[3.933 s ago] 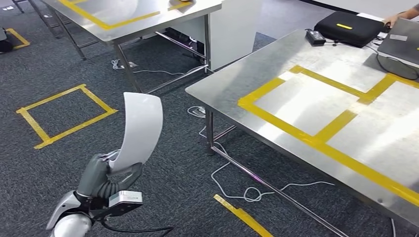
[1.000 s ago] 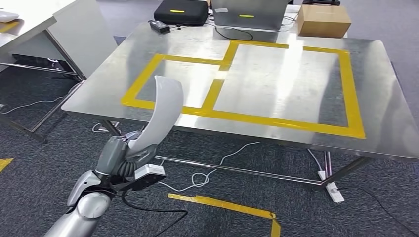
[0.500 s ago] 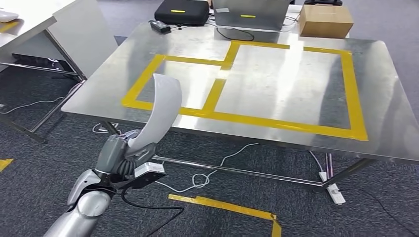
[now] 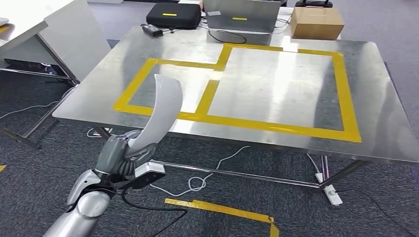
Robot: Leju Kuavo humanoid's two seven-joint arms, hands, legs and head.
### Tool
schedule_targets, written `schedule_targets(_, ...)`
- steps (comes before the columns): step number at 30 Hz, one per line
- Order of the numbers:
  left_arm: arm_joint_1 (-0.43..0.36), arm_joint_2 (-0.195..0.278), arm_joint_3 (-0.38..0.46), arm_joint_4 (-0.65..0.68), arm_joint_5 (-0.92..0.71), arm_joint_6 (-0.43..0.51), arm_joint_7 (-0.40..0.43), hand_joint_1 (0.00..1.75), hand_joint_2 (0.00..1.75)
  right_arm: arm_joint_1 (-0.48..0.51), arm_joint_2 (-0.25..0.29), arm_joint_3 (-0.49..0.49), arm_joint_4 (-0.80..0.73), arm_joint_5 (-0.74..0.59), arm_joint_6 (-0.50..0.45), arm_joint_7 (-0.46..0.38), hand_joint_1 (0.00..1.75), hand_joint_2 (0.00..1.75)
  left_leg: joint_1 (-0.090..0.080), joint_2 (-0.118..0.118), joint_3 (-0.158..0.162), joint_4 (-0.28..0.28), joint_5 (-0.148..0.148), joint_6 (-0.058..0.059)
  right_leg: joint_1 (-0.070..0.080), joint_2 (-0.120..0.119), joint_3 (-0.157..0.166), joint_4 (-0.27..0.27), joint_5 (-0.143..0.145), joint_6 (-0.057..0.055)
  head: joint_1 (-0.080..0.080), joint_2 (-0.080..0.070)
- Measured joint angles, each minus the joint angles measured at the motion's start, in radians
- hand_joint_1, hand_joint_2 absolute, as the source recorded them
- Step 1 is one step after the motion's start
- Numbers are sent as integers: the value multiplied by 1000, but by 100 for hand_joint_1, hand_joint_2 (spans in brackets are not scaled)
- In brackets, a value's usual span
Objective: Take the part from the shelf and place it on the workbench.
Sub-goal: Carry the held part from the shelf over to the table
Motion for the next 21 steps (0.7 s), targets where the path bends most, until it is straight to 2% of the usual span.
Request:
schedule_targets(2, -2, 0, 0, 1, -1, -1, 3, 175, 175, 0, 0, 0, 0, 2, 1, 0, 0, 0, 2, 0, 4, -14, -1, 5, -1, -2, -1, -2, -2, 11, 0, 0)
schedule_targets(4, -5, -1, 1, 1, -1, -2, 4, 175, 175, -1, 0, 0, 0, 3, 1, -1, 0, 0, 7, 0, 12, -26, 1, 14, -1, -3, -20, 35, -27, 20, 2, 0)
schedule_targets(5, -7, -1, 1, 1, -1, -2, 4, 175, 175, -1, 0, 0, 0, 3, 1, -1, 0, 0, 9, 0, 16, -30, 1, 17, -2, -3, -47, 86, -52, 24, 4, 0)
schedule_targets(7, -9, -2, 1, 4, -2, -3, 4, 175, 175, 0, 0, 0, 1, 5, 1, -1, 0, 0, 8, 1, 17, -30, -2, 22, -4, -4, -124, 222, -103, 29, 6, 0)
schedule_targets(8, -9, -2, 1, 6, -2, -4, 5, 175, 175, 1, 0, 0, 1, 5, 1, -1, 0, 0, 7, 0, 19, -30, -5, 23, -5, -4, -156, 270, -111, 32, 6, 0)
schedule_targets(9, -9, -2, 1, 8, -2, -4, 5, 175, 175, 2, 0, 0, 1, 6, 1, -1, 0, 0, 7, 0, 22, -30, -8, 23, -6, -4, -170, 282, -98, 34, 6, 0)
schedule_targets(10, -8, -2, 1, 10, -2, -4, 5, 175, 175, 2, 0, 0, 1, 6, 0, -1, 0, 0, 7, 0, 27, -30, -12, 21, -6, -5, -165, 254, -66, 35, 7, 0)
schedule_targets(12, -9, -2, 1, 12, -3, -5, 5, 175, 175, 2, 0, 0, 1, 7, 0, -1, 0, 0, 6, -1, 40, -29, -22, 15, -8, -8, -111, 125, 14, 35, 7, 0)
schedule_targets(13, -10, -2, 1, 14, -3, -6, 6, 175, 175, 0, 0, 0, 1, 7, 0, -1, 0, 0, 4, -1, 44, -27, -28, 10, -8, -9, -82, 64, 35, 32, 7, 0)
schedule_targets(14, -12, -2, 1, 15, -3, -6, 7, 175, 175, 0, 0, 0, 1, 8, 1, -1, 0, 0, 2, -1, 46, -25, -31, 4, -8, -10, -63, 27, 43, 27, 6, 0)
schedule_targets(15, -14, -2, 1, 16, -4, -6, 8, 175, 175, 0, 0, 0, 2, 10, 1, -1, 0, 0, 0, -1, 45, -23, -33, 0, -6, -10, -54, 14, 37, 22, 6, 0)
schedule_targets(18, -18, -2, 0, 18, -8, -7, 9, 175, 175, 2, 0, 0, 3, 12, 2, -1, 0, 0, 2, -1, 46, -16, -45, -16, -7, -8, -44, 7, 31, 3, 5, 0)
schedule_targets(19, -20, -2, -1, 18, -9, -8, 9, 175, 175, 2, 0, 0, 3, 12, 2, -1, 0, 0, 3, -1, 38, 7, -58, -22, -8, -7, -38, 5, 29, -3, 2, 0)
schedule_targets(21, -24, -1, -1, 19, -10, -8, 10, 175, 175, 0, 0, 0, 3, 13, 2, -1, 0, 0, 6, -1, -14, 114, -104, -32, -9, -7, -27, 2, 22, -13, -2, 0)
